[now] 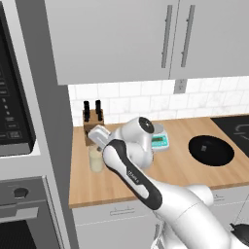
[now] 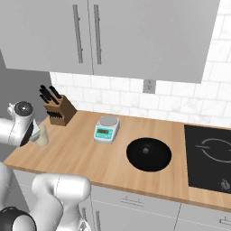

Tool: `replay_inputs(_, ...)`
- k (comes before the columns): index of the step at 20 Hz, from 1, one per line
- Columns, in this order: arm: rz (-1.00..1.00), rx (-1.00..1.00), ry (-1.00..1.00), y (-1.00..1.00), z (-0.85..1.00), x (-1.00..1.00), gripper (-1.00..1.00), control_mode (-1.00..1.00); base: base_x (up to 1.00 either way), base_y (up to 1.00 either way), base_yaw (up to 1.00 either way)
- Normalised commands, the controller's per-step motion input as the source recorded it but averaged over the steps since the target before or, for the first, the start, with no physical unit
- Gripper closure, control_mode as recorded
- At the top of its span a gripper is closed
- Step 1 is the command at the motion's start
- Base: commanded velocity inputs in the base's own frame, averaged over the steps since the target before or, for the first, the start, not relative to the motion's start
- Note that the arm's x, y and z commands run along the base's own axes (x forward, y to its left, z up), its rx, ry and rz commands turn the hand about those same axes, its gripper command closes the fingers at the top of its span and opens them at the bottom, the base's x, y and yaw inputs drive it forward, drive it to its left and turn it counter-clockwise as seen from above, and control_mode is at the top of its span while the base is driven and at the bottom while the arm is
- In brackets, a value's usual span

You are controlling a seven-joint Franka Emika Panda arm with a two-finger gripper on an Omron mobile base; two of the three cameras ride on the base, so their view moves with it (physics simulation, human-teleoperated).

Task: Grab a lemon wedge from the fridge and one ice cube from the ice bowl, and put them in the glass of lemonade.

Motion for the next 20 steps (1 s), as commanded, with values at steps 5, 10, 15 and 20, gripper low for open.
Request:
replay_inputs(5,0.00,0.01,0.00,0.06,0.00,0.37,1.00,-1.00,0.00,0.00,0.00)
replay_inputs(10,0.00,0.00,0.00,-0.09,0.00,0.23,1.00,-1.00,0.00,0.00,0.00)
replay_inputs(15,0.00,0.00,0.00,0.00,0.00,0.24,1.00,-1.00,0.00,0.00,0.00)
replay_inputs(20,0.00,-0.02,0.00,0.00,-0.09,0.24,1.00,-1.00,0.00,0.00,0.00)
